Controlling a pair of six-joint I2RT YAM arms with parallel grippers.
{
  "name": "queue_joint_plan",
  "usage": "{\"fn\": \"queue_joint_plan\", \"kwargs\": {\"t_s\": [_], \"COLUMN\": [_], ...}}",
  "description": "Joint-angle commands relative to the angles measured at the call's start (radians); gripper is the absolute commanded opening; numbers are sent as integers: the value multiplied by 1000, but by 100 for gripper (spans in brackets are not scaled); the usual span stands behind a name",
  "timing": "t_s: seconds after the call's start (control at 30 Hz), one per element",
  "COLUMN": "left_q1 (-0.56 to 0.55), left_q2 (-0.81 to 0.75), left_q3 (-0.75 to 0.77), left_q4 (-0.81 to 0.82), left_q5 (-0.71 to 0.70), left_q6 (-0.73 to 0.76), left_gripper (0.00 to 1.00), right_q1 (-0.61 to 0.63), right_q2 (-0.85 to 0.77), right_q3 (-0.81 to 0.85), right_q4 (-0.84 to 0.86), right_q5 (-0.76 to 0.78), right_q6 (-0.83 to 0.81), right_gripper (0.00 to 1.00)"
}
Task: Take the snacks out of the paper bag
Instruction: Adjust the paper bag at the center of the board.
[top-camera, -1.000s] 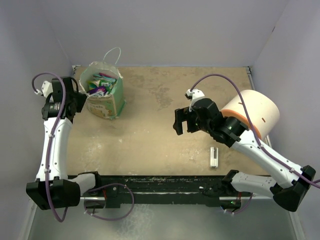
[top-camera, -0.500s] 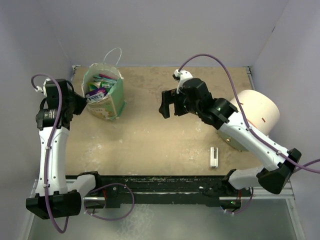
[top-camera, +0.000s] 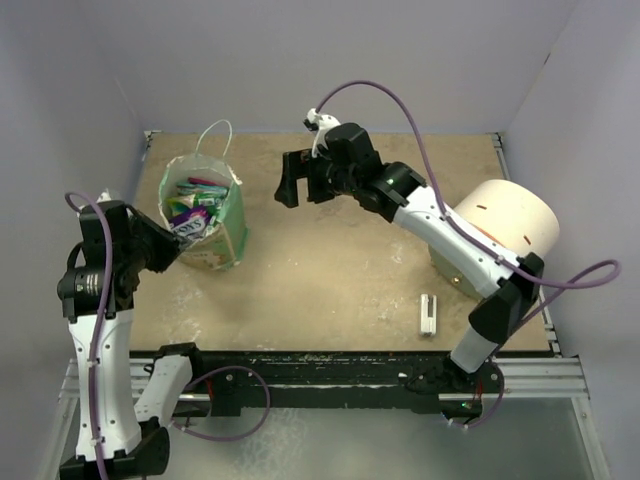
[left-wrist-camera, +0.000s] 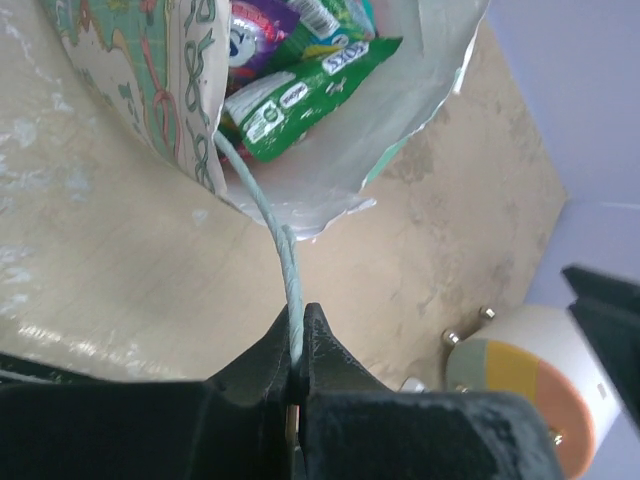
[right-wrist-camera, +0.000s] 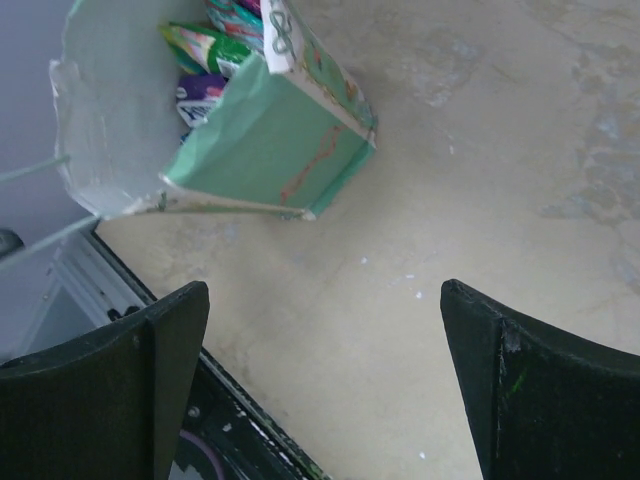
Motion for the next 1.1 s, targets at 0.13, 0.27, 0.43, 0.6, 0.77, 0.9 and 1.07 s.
{"fn": "queue_joint_plan", "kwargs": {"t_s": [0.13,0.27,0.43,0.6,0.77,0.9,1.07], "left_q1": [5,5,4,4,4,3,4], "left_q2": [-85,-145,-126,-95,-63,-47,-29], "left_q3": [17,-3,57,84,137,161,184], "left_q4": [-270,-311,-370,-395,-399,-396,-372], "left_q5": [108,111,64,28,-7,-27,-20], "left_q6": [154,179,247,293,329,336,344], "left_gripper": [0,0,0,0,0,0,0], "right_q1": [1,2,2,5,4,3,-7], "right_q2": [169,269,380,542,567,534,555], "right_q3": [160,230,328,538,572,517,567], "right_q4": [198,270,402,383,368,402,420], "right_q5": [-219,-223,-233,-304,-319,-321,-369], "right_q6": [169,232,299,374,371,322,303], "right_gripper": [100,100,100,90,72,58,24]}}
